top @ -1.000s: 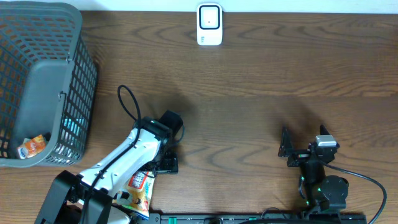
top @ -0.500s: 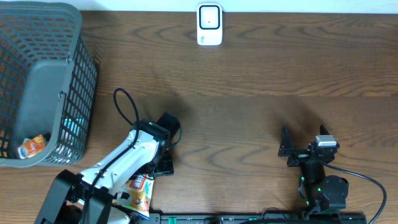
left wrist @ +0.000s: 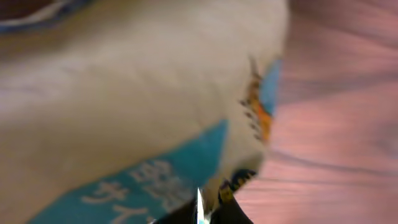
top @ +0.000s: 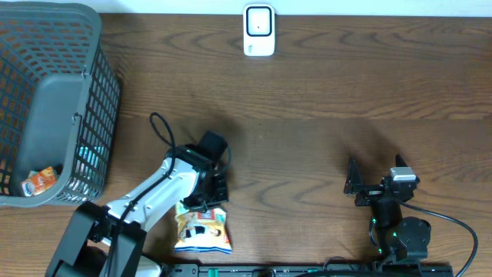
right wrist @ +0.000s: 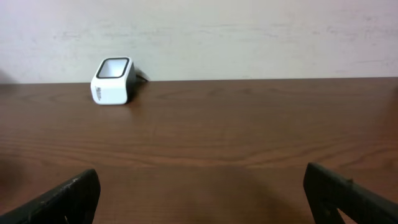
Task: Scan the item barcode
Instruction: 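Carry the snack bag toward the white scanner with the left gripper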
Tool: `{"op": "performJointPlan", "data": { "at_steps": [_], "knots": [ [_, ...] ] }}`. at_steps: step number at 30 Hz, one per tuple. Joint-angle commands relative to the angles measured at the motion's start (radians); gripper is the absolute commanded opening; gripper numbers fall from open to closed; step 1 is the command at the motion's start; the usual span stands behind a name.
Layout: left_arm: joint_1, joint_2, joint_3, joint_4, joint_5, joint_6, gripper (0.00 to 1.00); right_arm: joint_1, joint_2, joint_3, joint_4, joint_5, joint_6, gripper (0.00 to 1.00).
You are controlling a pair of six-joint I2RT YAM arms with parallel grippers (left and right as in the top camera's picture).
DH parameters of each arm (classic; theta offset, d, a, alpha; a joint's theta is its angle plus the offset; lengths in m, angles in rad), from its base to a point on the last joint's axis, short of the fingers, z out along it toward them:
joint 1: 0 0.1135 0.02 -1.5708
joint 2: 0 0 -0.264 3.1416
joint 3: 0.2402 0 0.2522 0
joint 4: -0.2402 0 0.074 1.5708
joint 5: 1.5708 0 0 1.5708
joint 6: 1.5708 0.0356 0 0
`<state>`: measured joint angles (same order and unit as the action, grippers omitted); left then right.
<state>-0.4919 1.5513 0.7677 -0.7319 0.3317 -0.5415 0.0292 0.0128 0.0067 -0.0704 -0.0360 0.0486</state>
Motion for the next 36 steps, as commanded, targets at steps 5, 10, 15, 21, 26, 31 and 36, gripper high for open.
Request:
{"op": "performJointPlan", "data": {
  "at_steps": [5,10,15,21,26,31,36],
  "knots": [
    [0.004,0.024,0.053,0.133,0.195,0.058,0.07,-0.011,-0.002,-0.001,-0.004,0.003,0.010,0.99],
    [0.004,0.023,0.074,0.312,0.265,0.058,0.07,-0.011,-0.002,-0.001,-0.004,0.003,0.010,0.99],
    [0.006,0.023,0.113,0.510,0.266,0.036,0.07,-0.011,-0.002,-0.001,-0.004,0.003,0.010,0.99],
    [0.031,0.015,0.216,0.358,0.266,-0.009,0.07,-0.011,-0.002,-0.001,-0.004,0.003,0.010,0.99],
    [0.102,-0.013,0.226,0.154,0.260,0.007,0.60,-0.011,-0.002,-0.001,-0.004,0.003,0.010,0.99],
    [0.189,-0.058,0.226,-0.039,0.259,0.024,0.83,-0.011,-0.002,-0.001,-0.004,0.003,0.010,0.99],
    [0.204,-0.062,0.208,-0.203,0.122,0.066,0.90,-0.011,-0.002,-0.001,-0.004,0.003,0.010,0.99]
  ]
}}
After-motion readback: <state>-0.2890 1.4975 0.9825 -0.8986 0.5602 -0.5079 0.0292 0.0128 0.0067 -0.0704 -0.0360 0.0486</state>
